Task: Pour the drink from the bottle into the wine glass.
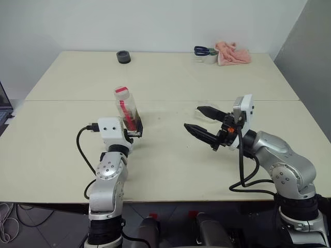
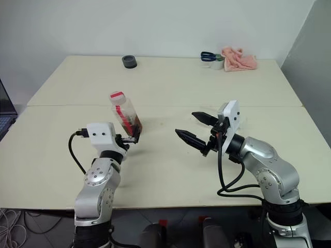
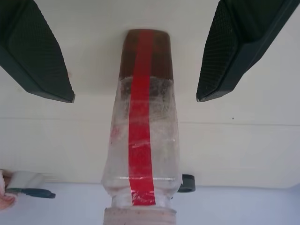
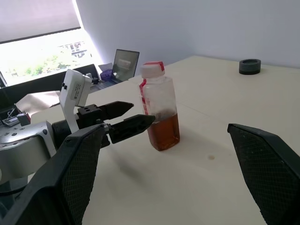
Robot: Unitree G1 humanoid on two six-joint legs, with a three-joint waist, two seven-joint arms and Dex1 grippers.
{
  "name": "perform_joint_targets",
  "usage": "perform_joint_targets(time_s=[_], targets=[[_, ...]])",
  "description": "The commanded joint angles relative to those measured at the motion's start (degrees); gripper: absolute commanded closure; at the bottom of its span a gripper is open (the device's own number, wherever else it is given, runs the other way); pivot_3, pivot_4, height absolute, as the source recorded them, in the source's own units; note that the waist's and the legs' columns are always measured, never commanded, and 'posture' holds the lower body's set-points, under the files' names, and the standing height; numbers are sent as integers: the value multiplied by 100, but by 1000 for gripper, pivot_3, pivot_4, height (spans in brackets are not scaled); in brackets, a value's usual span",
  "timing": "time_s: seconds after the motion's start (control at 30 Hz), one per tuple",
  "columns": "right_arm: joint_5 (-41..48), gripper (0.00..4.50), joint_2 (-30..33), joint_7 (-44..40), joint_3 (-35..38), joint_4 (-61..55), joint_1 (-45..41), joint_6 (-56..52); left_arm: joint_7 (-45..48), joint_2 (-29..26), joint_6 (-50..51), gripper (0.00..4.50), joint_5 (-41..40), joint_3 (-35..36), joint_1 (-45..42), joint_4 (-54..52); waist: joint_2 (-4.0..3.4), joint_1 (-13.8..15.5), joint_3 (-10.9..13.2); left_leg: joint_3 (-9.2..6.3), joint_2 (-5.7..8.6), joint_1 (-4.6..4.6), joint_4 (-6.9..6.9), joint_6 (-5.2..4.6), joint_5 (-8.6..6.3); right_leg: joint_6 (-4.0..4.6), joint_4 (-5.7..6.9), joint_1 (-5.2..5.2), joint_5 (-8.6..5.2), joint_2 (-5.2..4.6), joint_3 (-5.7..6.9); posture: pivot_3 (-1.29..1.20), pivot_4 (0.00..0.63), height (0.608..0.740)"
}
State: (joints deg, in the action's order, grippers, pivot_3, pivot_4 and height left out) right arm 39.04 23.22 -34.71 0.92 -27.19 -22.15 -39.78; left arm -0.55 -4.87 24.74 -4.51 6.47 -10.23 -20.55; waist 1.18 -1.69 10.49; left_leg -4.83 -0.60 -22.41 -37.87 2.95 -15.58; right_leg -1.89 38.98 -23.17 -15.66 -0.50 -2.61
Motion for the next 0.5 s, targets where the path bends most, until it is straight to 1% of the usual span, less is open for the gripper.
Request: perform_joint_targets(time_s=[0.03,0.23,0.37,0.5], targets=[[62,0,-4,43,58,-147,-101,91,24,-108,-191,18,-42,165,-211,30,0,0,0,0,0,0,0,0,0,0,0,0,0,0,0,0,150,740],[101,0,1,100,80,-150,-126,56,168,-391,-486,18,-115,366,-730,638,0,-1,0,-1,1,-1,0,0,0,0,0,0,0,0,2,0,150,740],[127,0,-16,153,92,-136,-140,57,554,-566,-677,18,-221,265,-1042,1132,0,2,0,-1,1,-3,0,0,0,0,0,-1,0,0,3,0,150,740],[141,0,-36,209,77,-165,-142,47,755,-621,-867,18,-303,277,-1398,1631,0,0,0,-2,1,-3,-1,1,0,0,0,-2,0,0,4,0,150,740]])
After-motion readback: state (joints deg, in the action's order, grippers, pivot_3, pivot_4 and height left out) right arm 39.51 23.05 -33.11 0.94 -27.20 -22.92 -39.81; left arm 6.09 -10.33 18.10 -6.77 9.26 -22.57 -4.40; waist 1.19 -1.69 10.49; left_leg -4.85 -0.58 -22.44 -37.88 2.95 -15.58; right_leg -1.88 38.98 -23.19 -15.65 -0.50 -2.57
